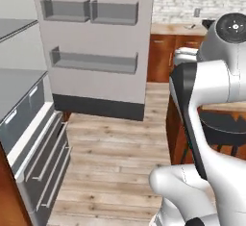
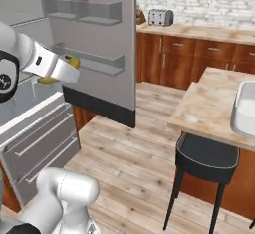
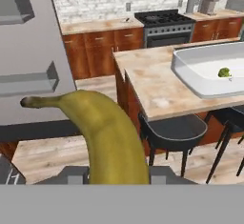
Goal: Place the cold items (banana and broccoli) from the fridge in one tupperware on the dining counter. Place the warm items (kebab skewer and hot dog) in the stove area in another tupperware.
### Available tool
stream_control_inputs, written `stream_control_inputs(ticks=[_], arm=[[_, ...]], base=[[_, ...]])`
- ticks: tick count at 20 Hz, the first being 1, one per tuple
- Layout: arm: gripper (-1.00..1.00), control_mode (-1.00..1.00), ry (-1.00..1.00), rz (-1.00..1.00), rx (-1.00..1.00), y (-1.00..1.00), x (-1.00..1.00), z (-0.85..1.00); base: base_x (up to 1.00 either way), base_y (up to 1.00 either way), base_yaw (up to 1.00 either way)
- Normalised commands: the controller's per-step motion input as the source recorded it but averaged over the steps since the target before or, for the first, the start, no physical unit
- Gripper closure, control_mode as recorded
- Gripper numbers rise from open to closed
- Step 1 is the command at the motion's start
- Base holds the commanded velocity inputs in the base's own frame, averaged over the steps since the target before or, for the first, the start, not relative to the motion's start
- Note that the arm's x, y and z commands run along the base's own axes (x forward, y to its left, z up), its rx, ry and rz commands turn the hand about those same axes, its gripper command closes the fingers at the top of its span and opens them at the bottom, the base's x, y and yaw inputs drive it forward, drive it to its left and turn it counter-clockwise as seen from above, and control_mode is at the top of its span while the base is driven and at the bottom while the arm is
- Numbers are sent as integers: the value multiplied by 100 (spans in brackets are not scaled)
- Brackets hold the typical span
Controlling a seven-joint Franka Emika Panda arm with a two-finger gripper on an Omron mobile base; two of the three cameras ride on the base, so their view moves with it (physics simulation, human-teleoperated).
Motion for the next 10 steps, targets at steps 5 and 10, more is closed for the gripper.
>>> stream_control_inputs(ticks=[5, 10], arm=[[100, 100, 0, 0, 0, 0, 0, 0], [100, 100, 0, 0, 0, 0, 0, 0]], base=[[-3, -86, -51], [21, -80, -40]])
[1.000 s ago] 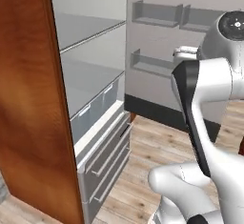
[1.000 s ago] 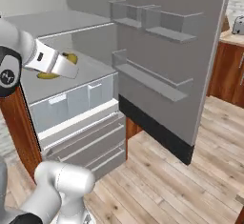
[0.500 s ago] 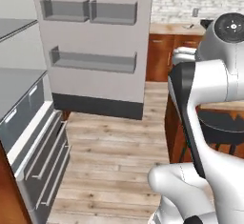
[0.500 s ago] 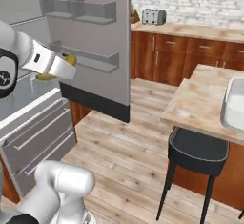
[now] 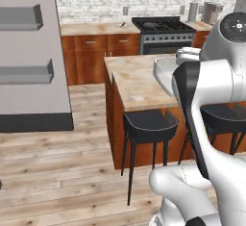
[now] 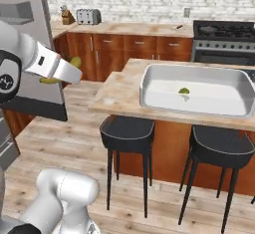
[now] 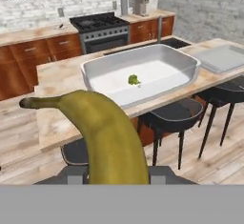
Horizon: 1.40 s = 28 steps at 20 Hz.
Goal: Place the cold items (banana and broccoli) from the fridge in one tupperware on the dining counter. Place the warm items (kebab skewer and hot dog) in the stove area in another tupperware.
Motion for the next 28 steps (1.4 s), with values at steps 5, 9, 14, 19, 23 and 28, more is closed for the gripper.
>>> stream_control_inputs(ticks=[5, 9, 14, 19, 23, 28], arm=[[100, 100, 0, 0, 0, 0, 0, 0], [100, 100, 0, 0, 0, 0, 0, 0], [100, 100, 0, 0, 0, 0, 0, 0], [100, 100, 0, 0, 0, 0, 0, 0], [100, -100, 31, 5, 22, -12, 75, -6], [100, -100, 49, 5, 17, -15, 98, -39]], base=[[60, -69, -20], [57, -90, 0], [53, -90, 0], [88, -52, 3], [25, -6, 2], [0, 0, 0]])
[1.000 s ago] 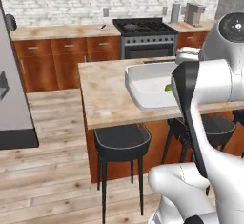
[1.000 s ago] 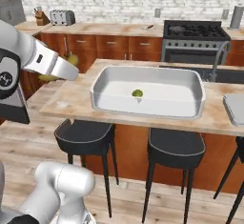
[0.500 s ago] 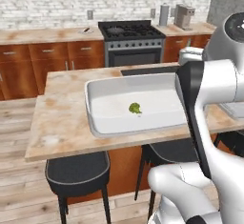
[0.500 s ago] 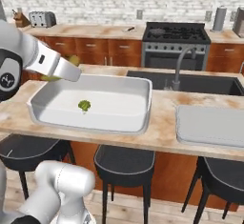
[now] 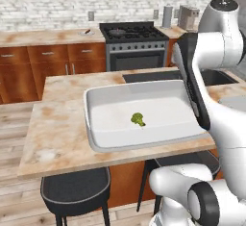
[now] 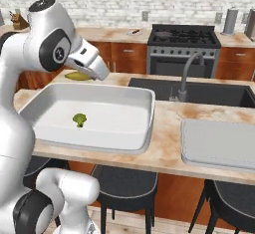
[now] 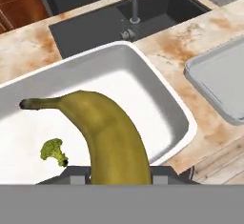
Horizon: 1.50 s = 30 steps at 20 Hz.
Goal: Place the cold items (banana and broccoli) from the fridge in one tupperware on the dining counter. Place the warm items (kebab skewer and hot dog) in the stove area in another tupperware.
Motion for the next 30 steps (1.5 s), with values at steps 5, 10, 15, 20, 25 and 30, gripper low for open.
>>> stream_control_inputs(ticks=[5, 10, 15, 20, 25, 30], arm=[[100, -100, 17, 17, 0, -11, 59, -62], [100, -100, 3, 27, 0, -25, 45, -68], [100, -100, 14, 23, 0, -19, 47, -59], [100, -100, 14, 20, 0, -14, 47, -58], [100, -100, 15, 12, 0, -4, 46, -47], [100, -100, 2, 8, 0, -2, 25, -42]], base=[[0, 0, 0], [0, 0, 0], [0, 0, 0], [0, 0, 0], [0, 0, 0], [0, 0, 0]])
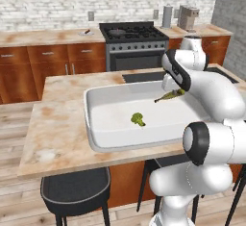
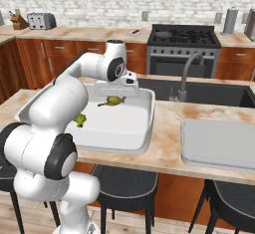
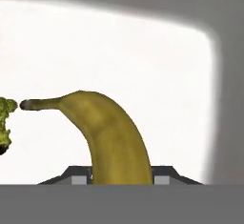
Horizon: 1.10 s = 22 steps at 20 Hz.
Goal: Place the cold items (banana and broccoli) from the fridge in one tupperware on the dining counter. Place the warm items (kebab skewer and hot dog) in the stove area in another tupperware.
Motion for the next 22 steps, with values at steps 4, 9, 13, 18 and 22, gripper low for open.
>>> stream_control_inputs(ticks=[4, 9, 13, 18, 22], arm=[[100, -100, -5, 6, 0, 0, 4, -38], [100, -100, -2, 2, 0, 0, 17, -45], [100, -100, 0, 5, 0, 0, 16, -47], [100, -100, 0, 3, 0, 0, 17, -39], [100, -100, -1, 2, 0, 0, 16, -34]], base=[[0, 0, 0], [0, 0, 0], [0, 0, 0], [0, 0, 0], [0, 0, 0]])
